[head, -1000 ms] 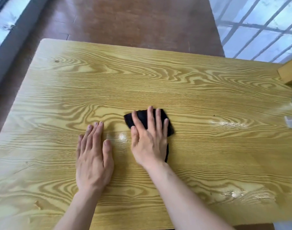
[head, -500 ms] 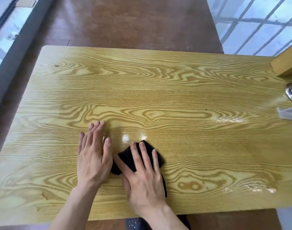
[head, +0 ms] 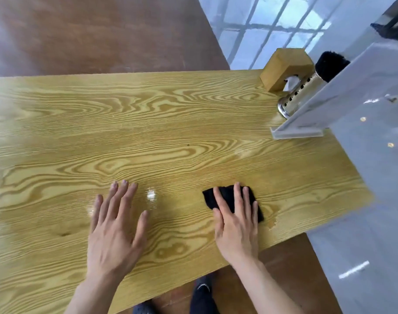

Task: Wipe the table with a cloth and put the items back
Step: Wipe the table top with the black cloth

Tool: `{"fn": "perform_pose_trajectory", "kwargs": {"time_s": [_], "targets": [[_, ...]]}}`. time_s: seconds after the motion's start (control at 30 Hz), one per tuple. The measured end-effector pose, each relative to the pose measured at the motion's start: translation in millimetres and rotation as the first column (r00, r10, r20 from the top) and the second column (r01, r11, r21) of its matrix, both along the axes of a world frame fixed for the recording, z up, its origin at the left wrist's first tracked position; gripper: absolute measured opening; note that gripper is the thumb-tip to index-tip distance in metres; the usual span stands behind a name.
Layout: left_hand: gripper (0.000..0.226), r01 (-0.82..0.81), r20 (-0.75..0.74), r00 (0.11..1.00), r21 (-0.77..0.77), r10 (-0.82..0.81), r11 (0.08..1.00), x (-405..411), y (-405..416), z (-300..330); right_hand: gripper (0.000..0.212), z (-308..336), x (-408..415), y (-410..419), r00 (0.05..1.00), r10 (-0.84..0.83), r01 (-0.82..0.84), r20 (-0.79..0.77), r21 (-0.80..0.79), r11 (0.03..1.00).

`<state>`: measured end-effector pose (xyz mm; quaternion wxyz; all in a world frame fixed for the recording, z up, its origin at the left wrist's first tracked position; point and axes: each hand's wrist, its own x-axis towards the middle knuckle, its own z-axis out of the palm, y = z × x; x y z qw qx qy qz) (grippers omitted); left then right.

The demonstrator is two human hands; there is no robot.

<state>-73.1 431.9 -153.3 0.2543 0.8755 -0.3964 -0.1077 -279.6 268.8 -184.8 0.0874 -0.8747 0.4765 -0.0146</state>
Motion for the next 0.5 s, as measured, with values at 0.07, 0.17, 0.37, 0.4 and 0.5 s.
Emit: {"fn": "perform_pose_trajectory", "kwargs": {"time_s": [0.07,0.17,0.37,0.4,0.5], "targets": [[0.067,0.056,0.012,0.998,0.032,-0.056,0.998,-16.2,-19.5,-2.2,0.052,-1.8,-30.0,-33.0,0.995,-0.095,0.094,-0.014,-0.015,0.995],[0.070,0.114,0.039,0.992,0.080,-0.117,0.990,-35.8,-44.5,-6.8,0.054,-3.0,-68.9,-77.7,0.971,-0.234,0.234,-0.038,-0.013,0.972],[0.076,0.135,0.076,0.986,0.161,-0.149,0.978,-46.0,-70.0,-14.3,0.053,-4.6,-59.6,-104.5,0.902,-0.432,0.432,-0.025,0.026,0.901],[0.076,0.122,0.081,0.987,0.171,-0.137,0.978,-43.5,-70.2,-15.0,0.054,-2.7,-49.9,-105.0,0.889,-0.458,0.458,-0.025,0.039,0.888],[0.075,0.066,0.087,0.993,0.165,-0.081,0.984,-32.5,-62.5,-13.5,0.055,3.7,-16.1,-108.9,0.890,-0.457,0.456,-0.011,0.067,0.887]]}}
